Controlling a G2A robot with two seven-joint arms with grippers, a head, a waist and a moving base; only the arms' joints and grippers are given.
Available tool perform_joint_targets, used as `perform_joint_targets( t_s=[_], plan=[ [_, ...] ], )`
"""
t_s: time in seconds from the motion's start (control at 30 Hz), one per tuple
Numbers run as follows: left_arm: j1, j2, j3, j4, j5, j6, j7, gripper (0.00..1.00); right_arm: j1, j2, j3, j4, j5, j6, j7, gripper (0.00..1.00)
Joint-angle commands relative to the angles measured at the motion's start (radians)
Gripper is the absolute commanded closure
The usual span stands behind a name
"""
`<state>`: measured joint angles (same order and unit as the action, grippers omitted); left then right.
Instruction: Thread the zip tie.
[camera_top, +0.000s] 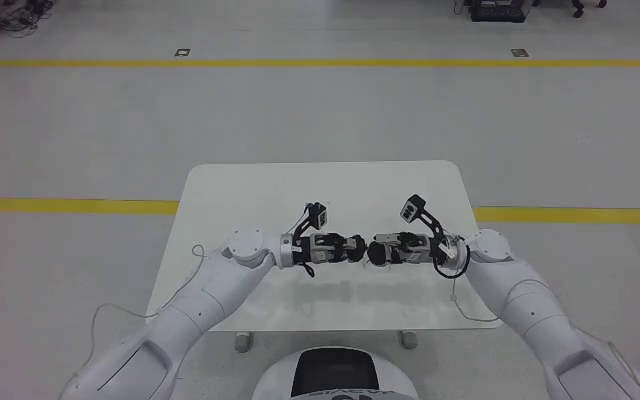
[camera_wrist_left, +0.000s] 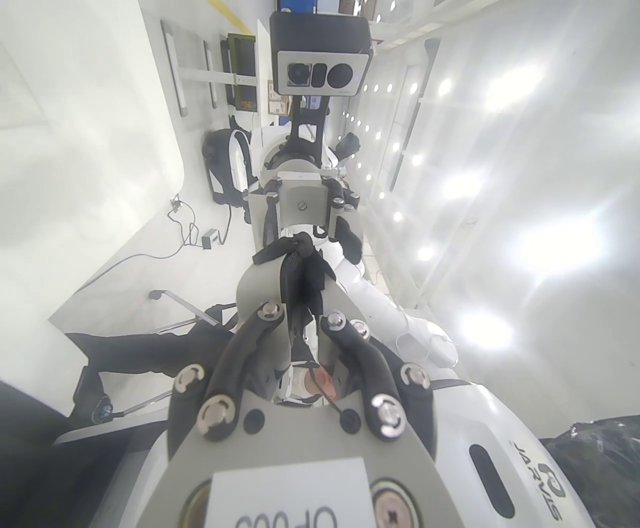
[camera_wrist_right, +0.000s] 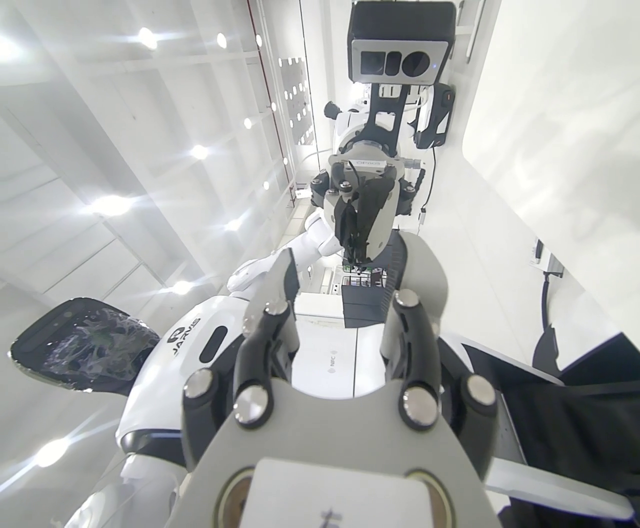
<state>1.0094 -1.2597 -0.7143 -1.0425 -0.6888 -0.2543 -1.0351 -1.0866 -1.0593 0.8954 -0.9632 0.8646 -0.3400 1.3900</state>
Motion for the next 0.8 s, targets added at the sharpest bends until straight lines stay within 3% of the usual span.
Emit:
perform_joint_targets(
  t_s=[0.0,0.17,0.5,0.53,0.63,0.77],
  plan=[
    [-0.002,0.001,0.001,0.0,0.021,-0.014,0.009,1.0,-0.003,0.002,0.011,0.002,0.006,0.0,0.0,0.0],
    [-0.002,0.003,-0.006,-0.002,0.052,-0.086,-0.003,1.0,-0.014,0.005,0.033,-0.004,0.014,0.0,0.0,0.0],
    [-0.004,0.003,-0.007,-0.002,0.073,-0.086,0.007,1.0,-0.014,0.005,0.033,-0.004,0.014,0.0,0.0,0.0],
    [0.0,0.004,-0.008,0.002,0.078,-0.085,0.029,1.0,-0.014,0.005,0.033,-0.004,0.014,0.0,0.0,0.0],
    [0.003,0.01,-0.03,-0.023,0.183,-0.086,0.07,1.0,-0.014,0.005,0.033,-0.004,0.014,0.0,0.0,0.0],
    [0.057,0.023,-0.086,-0.079,0.347,-0.086,0.163,1.0,-0.014,0.005,0.033,-0.004,0.014,0.0,0.0,0.0]
  ],
)
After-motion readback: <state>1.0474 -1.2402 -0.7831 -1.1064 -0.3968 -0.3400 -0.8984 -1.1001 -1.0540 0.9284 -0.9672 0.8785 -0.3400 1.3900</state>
